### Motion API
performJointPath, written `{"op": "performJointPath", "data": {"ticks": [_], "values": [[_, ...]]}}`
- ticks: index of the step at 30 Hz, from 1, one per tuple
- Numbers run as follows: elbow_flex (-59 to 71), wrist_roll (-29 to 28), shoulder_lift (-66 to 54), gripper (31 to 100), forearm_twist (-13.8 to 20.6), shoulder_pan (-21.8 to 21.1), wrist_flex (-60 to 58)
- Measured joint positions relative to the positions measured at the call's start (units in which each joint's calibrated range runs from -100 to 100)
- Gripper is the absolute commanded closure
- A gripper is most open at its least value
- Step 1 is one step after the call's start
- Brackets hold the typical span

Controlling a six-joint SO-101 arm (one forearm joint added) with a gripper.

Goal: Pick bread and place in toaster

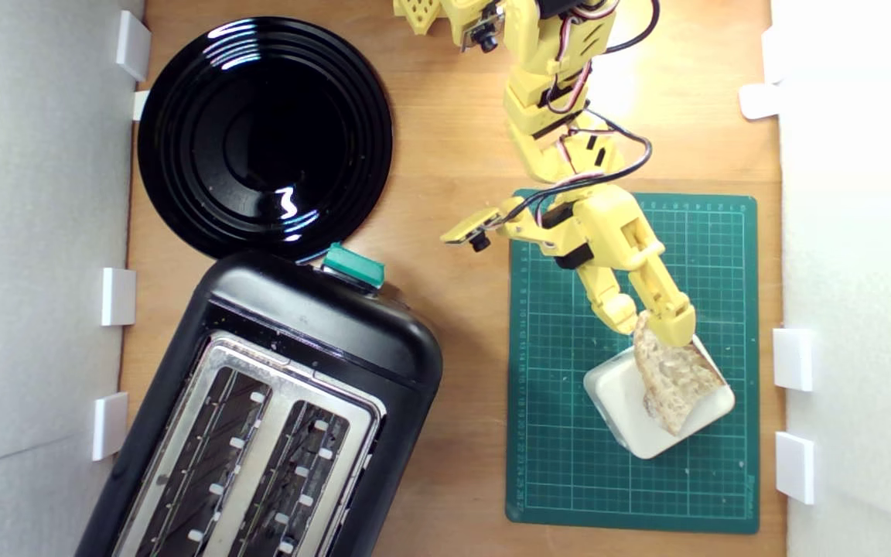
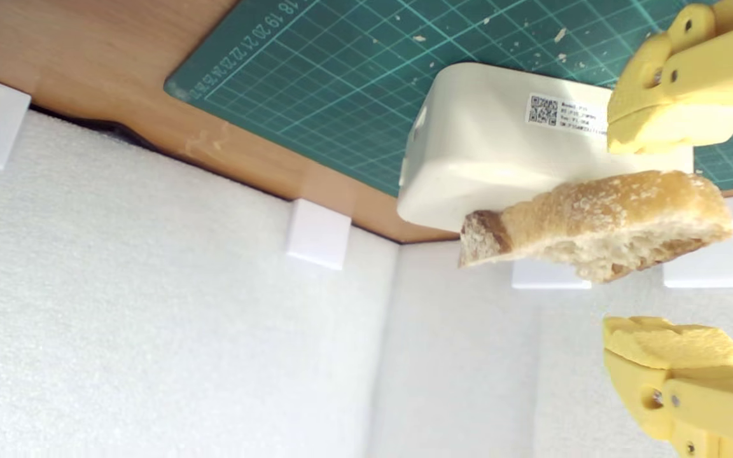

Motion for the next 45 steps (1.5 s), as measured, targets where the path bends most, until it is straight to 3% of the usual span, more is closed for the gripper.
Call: {"op": "performJointPath", "data": {"ticks": [21, 37, 45], "values": [[-3.1, 1.7, 2.3, 45.1, 0.0, 0.0, 0.0], [-3.1, 1.7, 2.3, 68.1, 0.0, 0.0, 0.0], [-3.1, 1.7, 2.3, 72.1, 0.0, 0.0, 0.0]]}}
